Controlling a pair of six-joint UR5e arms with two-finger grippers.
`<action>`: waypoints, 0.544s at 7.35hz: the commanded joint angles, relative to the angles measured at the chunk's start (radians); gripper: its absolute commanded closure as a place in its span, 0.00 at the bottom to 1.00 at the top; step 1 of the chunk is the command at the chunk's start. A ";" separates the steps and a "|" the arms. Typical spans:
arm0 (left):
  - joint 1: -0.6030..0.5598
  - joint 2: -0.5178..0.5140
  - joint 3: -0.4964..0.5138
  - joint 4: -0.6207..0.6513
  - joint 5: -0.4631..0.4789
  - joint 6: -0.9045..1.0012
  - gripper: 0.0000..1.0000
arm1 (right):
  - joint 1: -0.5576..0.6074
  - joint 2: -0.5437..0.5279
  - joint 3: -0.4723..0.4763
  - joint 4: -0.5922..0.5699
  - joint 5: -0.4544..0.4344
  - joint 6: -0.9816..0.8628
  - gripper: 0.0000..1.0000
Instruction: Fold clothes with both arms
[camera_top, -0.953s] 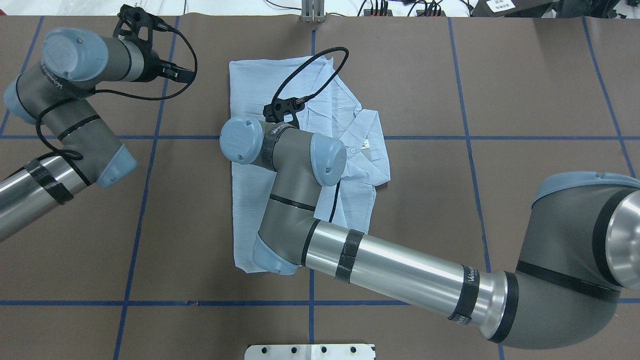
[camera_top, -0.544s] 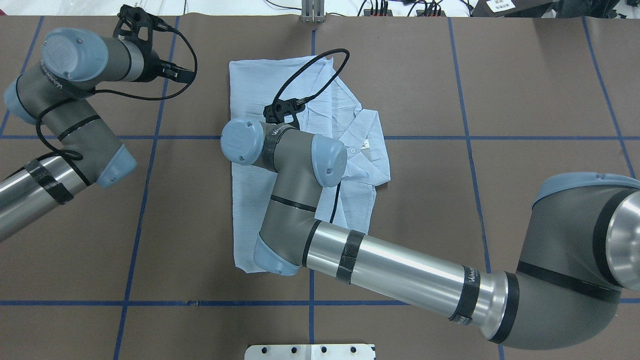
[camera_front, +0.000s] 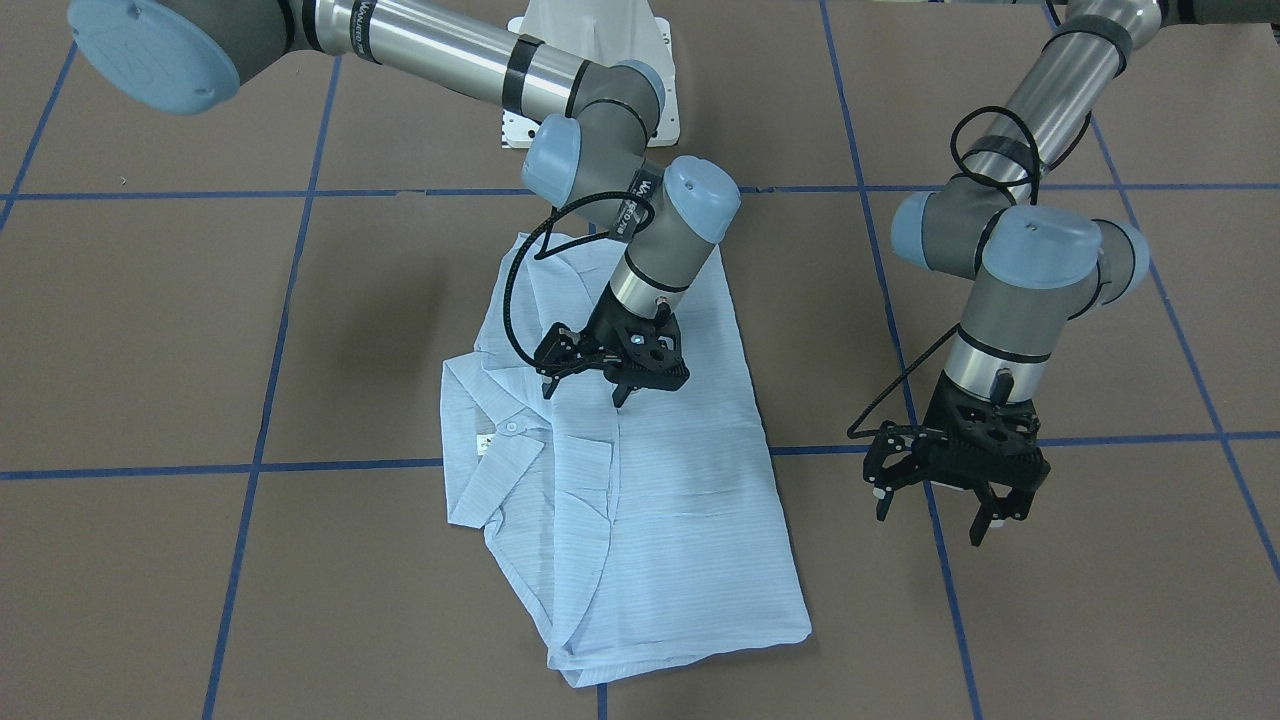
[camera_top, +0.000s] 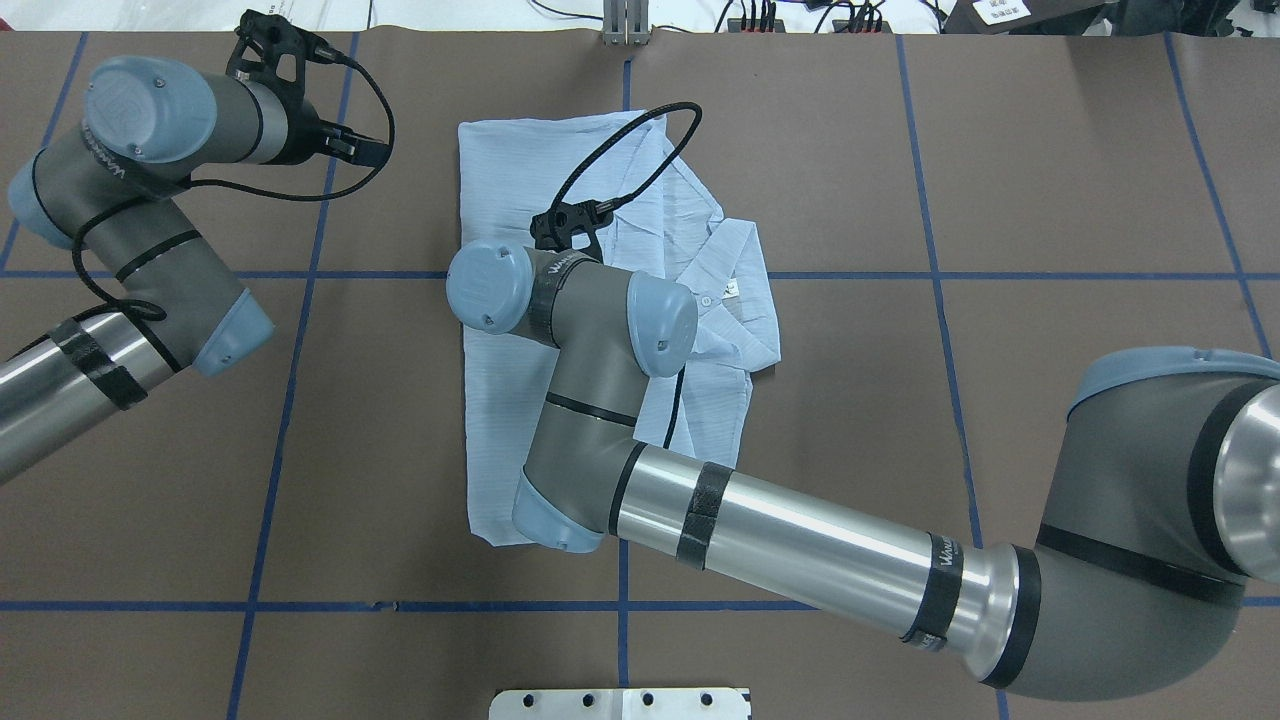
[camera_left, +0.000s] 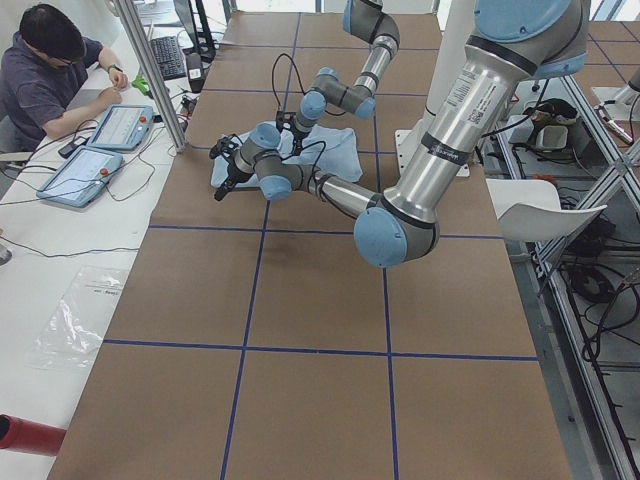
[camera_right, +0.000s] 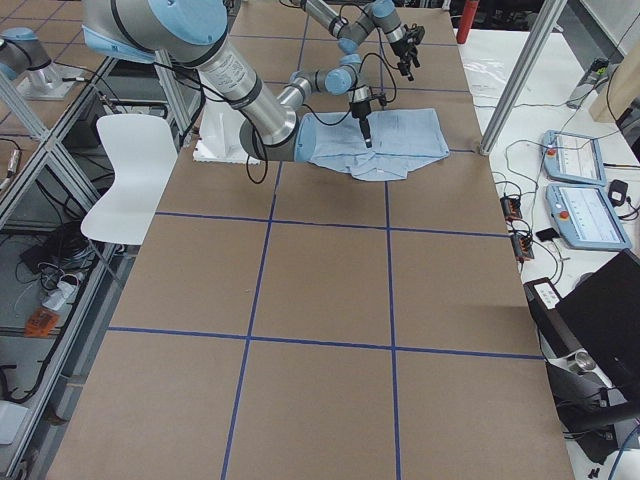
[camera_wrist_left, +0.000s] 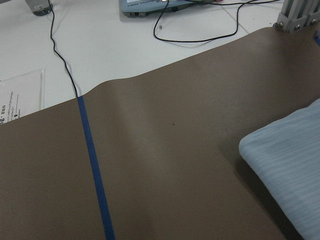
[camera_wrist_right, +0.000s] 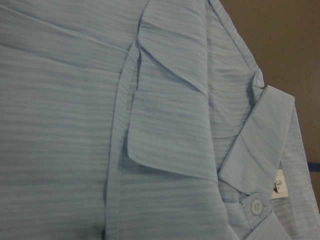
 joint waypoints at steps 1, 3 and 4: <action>0.000 0.000 0.000 0.000 0.001 0.000 0.00 | 0.000 -0.006 -0.001 0.025 0.000 0.000 0.00; 0.000 -0.002 0.000 0.000 -0.001 0.000 0.00 | 0.000 -0.008 -0.001 0.028 0.000 -0.001 0.00; 0.000 0.000 0.000 0.000 -0.001 0.000 0.00 | 0.000 -0.008 -0.001 0.025 0.002 -0.003 0.00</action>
